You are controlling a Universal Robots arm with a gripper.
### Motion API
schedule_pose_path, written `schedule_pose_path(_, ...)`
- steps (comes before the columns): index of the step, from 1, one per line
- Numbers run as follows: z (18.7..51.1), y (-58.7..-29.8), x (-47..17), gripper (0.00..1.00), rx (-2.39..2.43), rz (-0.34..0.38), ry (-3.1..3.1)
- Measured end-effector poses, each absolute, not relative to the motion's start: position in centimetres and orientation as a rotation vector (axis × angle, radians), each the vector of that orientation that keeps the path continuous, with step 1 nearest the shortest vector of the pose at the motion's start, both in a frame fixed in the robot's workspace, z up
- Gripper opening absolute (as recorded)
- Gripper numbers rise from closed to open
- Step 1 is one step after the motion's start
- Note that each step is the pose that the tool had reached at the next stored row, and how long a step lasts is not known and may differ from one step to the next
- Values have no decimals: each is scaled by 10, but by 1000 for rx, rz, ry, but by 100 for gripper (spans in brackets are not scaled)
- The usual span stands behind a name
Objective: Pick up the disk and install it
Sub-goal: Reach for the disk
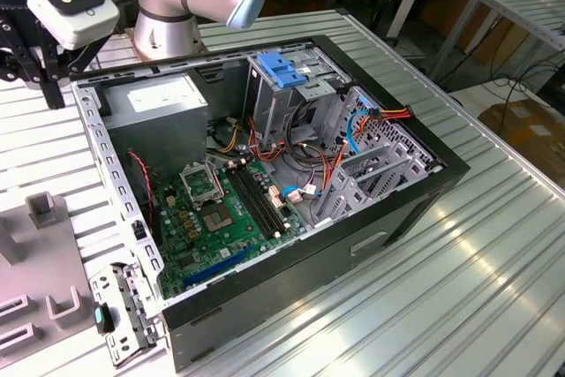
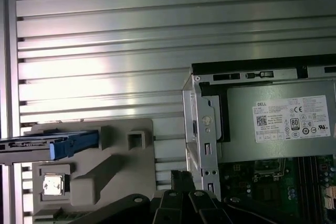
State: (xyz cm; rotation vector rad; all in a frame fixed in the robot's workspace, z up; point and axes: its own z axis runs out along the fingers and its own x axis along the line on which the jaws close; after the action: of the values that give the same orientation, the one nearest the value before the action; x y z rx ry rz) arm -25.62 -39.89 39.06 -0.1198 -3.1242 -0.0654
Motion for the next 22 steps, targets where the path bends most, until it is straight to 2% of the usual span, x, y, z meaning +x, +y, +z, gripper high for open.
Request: schedule_pose_path(22, 390, -399, -288, 11, -120, -65, -3112)
